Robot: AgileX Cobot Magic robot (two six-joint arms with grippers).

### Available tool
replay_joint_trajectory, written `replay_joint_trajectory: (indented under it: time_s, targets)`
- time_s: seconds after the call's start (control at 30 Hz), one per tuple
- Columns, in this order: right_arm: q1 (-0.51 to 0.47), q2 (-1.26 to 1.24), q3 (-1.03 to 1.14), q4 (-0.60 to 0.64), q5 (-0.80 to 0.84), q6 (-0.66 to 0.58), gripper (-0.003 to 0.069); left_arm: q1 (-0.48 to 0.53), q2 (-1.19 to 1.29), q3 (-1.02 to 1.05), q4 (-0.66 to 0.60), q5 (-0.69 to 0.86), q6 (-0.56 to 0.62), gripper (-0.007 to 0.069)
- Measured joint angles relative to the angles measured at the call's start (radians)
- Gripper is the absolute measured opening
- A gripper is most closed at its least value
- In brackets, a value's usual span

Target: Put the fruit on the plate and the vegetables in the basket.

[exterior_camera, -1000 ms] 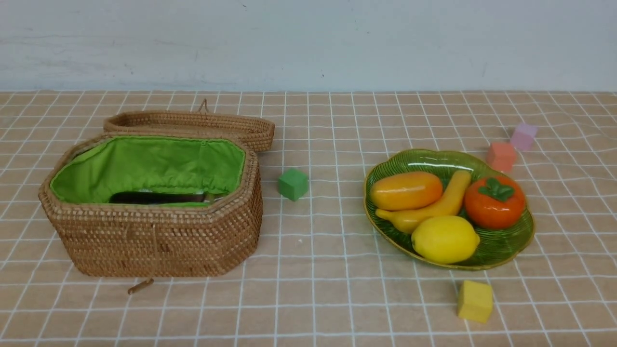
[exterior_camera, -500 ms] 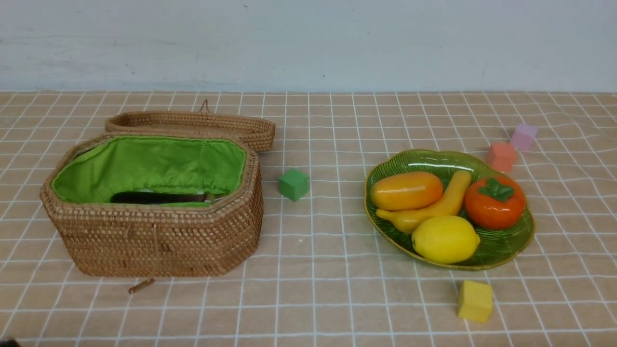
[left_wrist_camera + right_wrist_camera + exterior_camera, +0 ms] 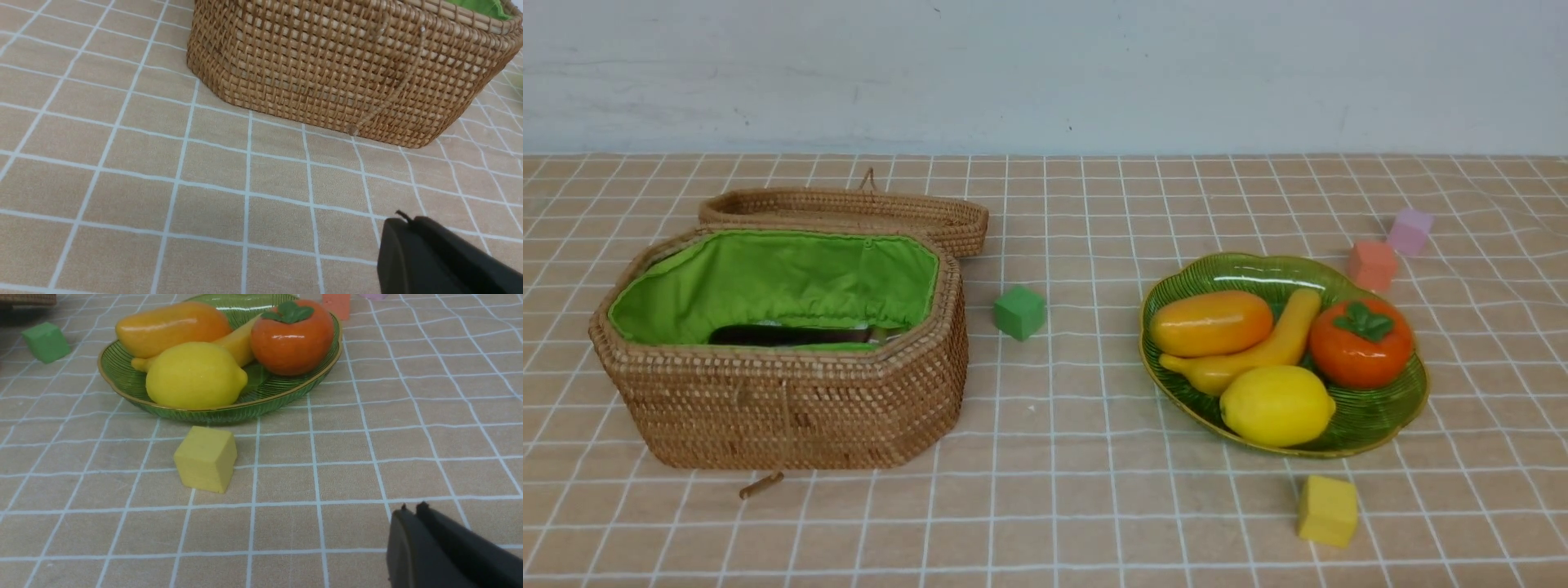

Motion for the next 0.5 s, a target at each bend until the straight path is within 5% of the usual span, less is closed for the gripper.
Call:
replay_joint_trajectory:
  time_s: [0.5]
  targets:
    - [0.0, 0.0, 0.0, 0.0, 0.0, 0.0, 0.0037, 0.0, 0.0, 0.0, 0.0, 0.0, 0.0, -0.0013]
